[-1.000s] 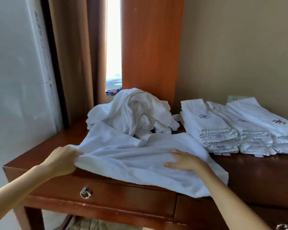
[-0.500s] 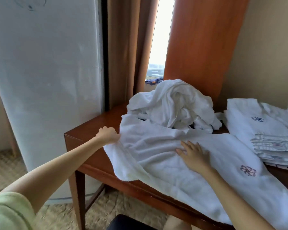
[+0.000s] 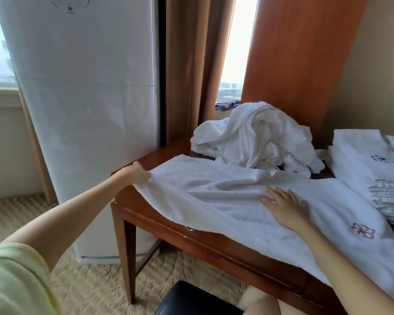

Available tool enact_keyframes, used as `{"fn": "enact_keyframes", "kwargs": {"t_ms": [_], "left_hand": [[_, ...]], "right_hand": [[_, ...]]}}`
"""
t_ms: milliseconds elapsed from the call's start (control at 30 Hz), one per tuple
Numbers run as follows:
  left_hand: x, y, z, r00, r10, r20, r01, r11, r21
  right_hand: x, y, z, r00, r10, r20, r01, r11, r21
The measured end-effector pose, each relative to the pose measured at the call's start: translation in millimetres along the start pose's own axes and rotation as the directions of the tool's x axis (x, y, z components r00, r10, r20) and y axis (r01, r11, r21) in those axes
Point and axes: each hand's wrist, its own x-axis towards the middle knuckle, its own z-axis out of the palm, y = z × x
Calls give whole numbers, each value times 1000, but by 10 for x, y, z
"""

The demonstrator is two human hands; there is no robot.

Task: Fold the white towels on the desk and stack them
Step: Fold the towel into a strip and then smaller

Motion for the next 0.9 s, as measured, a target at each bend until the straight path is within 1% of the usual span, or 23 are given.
{"fn": "enact_keyframes", "kwargs": {"t_ms": [67, 100, 133, 167, 200, 233, 267, 333, 400, 433, 467, 500, 567, 600, 633, 733, 767, 833, 900], "left_hand": [[47, -189, -57, 995, -34, 99, 31, 999, 26], [43, -241, -73, 992, -22, 124, 16, 998, 57], [24, -260, -81, 994, 4, 112, -16, 994, 106], [-14, -243, -86, 998, 46, 52, -54, 986, 161], [-55, -194, -85, 993, 106, -43, -95, 972, 213], [-103, -103, -85, 976, 176, -131, -140, 960, 242], [-161, 25, -81, 950, 252, -186, -203, 947, 249], [-285, 345, -11, 885, 425, -189, -377, 893, 246], [-431, 734, 147, 789, 603, -117, -573, 792, 212], [-520, 943, 280, 739, 670, -70, -652, 737, 177], [-603, 1142, 446, 704, 710, -11, -701, 697, 149], [-671, 1327, 628, 695, 716, 62, -717, 684, 136], [-758, 1588, 981, 726, 658, 202, -687, 708, 161], [-753, 1650, 1126, 737, 632, 239, -674, 712, 195], [-722, 1677, 1226, 743, 622, 249, -669, 710, 222], [-559, 1689, 1285, 749, 617, 240, -662, 710, 239], [-516, 1705, 1273, 744, 619, 253, -668, 703, 243], [-468, 1757, 1262, 734, 615, 288, -677, 694, 245], [-454, 1798, 1277, 727, 610, 315, -683, 692, 235]], "right_hand": [[15, 0, 7, 1000, 2, -3, -2, 1000, 2], [22, 1, 12, 1000, 2, -3, -2, 1000, 0], [27, 3, 18, 1000, 2, -2, -2, 1000, -1], [31, 3, 20, 1000, 2, 2, -2, 1000, -1], [34, 0, 22, 1000, 0, 5, 0, 1000, 0], [37, -6, 23, 1000, -2, 6, 2, 1000, 1], [39, -12, 22, 1000, -3, 5, 3, 1000, 3], [23, -38, 16, 1000, -1, 10, 1, 1000, 10], [10, -60, 4, 1000, -5, 25, 5, 1000, 19], [3, -56, -8, 999, -11, 33, 10, 1000, 28], [0, -34, -27, 999, -19, 33, 17, 999, 40], [2, 17, -65, 1000, -21, 20, 20, 998, 53], [-26, 239, -166, 998, 23, -50, -21, 998, 58], [-60, 405, -206, 995, 61, -78, -57, 997, 46], [-119, 586, -234, 993, 95, -72, -93, 995, 36], [-356, 998, -334, 987, 153, 55, -154, 988, 30], [-411, 1062, -399, 983, 175, 60, -176, 984, -1], [-440, 1130, -563, 976, 218, -2, -217, 973, -74], [-429, 1189, -705, 966, 240, -94, -246, 968, -56]]}}
